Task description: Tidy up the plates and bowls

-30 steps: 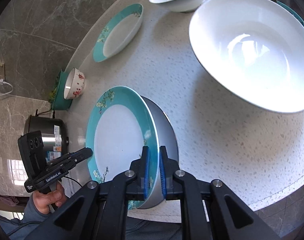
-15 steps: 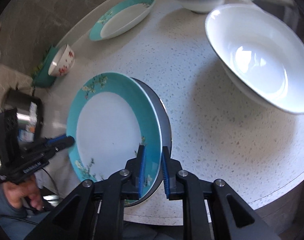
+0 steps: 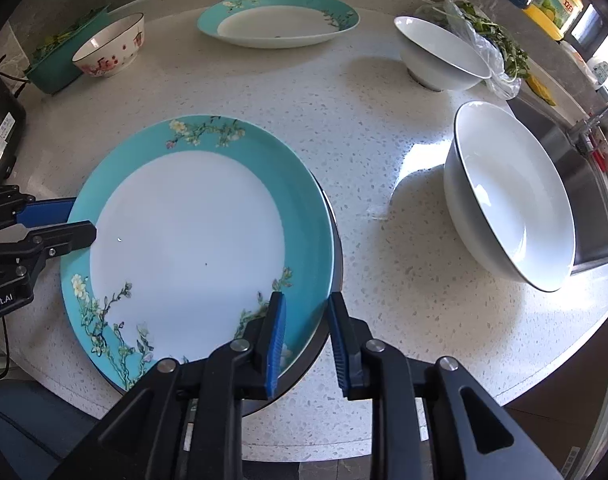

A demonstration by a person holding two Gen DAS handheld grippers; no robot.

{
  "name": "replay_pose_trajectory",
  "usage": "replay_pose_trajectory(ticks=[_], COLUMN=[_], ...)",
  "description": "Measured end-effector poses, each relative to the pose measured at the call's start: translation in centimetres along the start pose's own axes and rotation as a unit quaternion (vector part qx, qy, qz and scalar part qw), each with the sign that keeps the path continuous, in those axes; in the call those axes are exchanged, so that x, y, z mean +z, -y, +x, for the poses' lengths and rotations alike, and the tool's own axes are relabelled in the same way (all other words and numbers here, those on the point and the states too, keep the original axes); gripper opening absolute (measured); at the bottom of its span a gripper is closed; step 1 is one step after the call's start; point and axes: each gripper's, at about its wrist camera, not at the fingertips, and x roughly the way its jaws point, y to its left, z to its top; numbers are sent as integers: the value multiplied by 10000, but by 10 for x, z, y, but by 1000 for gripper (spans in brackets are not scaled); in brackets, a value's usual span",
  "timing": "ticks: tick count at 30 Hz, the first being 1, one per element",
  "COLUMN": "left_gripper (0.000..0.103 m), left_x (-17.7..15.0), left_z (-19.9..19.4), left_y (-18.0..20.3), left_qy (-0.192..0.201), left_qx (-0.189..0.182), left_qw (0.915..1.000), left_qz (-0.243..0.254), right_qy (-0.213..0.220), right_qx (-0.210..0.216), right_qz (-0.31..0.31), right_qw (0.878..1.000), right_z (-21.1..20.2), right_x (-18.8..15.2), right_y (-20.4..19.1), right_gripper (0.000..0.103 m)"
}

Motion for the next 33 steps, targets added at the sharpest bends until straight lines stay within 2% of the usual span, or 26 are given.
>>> replay_pose_trajectory(ticks=[1,2,3,4,5,6,9,10,12,15,17,19,21,23,25,27,30,32,33], left_gripper=[28,39,52,79,90,91,91,91,91,91,91,91,91,91,91,91,89,80,79], left_x=[1,3,6,10,15,24,49,60,80,115,136,157,174,181,184,188,194,199,204], left_z=[-2,-7,-13,-21,-29,-38,-41,-42,-44,-39,-28,-14,4,20,36,51,66,73,75], left_y=[-4,-9,-15,-23,-29,-37,-55,-63,-73,-82,-86,-92,-99,-109,-120,-129,-136,-138,-140], left_qy=[54,127,241,424,631,883,1025,1089,1319,1503,1467,1400,1269,1222,1088,978,867,832,870], left_qx=[-7,-9,-39,-120,-197,-278,-486,-545,-690,-542,-384,-267,-92,65,193,156,235,283,322], left_qw=[10000,9999,9996,9986,9969,9942,9886,9850,9766,9700,9669,9630,9584,9498,9424,9363,9332,9305,9304], left_qz=[-25,-74,-159,-296,-425,-556,-991,-1226,-1555,-1832,-2051,-2289,-2555,-2880,-3158,-3368,-3480,-3555,-3546], right_qy=[13,25,41,82,143,255,689,858,1035,1064,842,447,41,-413,-656,-822,-1017,-1207,-1235], right_qx=[-9,-56,-44,114,303,517,1072,1487,2040,2690,2705,2895,2841,2905,2754,2754,2839,2785,2754], right_qz=[34,70,124,264,367,470,464,440,426,291,90,36,36,-198,-311,-327,-375,-540,-571], right_qw=[10000,10000,9999,9996,9988,9972,9908,9842,9726,9568,9590,9561,9588,9558,9586,9572,9527,9513,9516], right_z=[-2,-4,-7,-15,-22,-33,-64,-75,-85,-84,-63,-38,-8,26,56,79,101,113,117], right_x=[1,4,4,12,17,27,66,91,135,204,265,304,340,364,379,385,386,384,381], right_y=[1,2,2,9,17,28,58,74,101,128,144,149,150,142,137,133,124,115,113], right_gripper=[37,42,43,45,47,49,61,65,66,72,74,74,74,74,73,71,70,68,68])
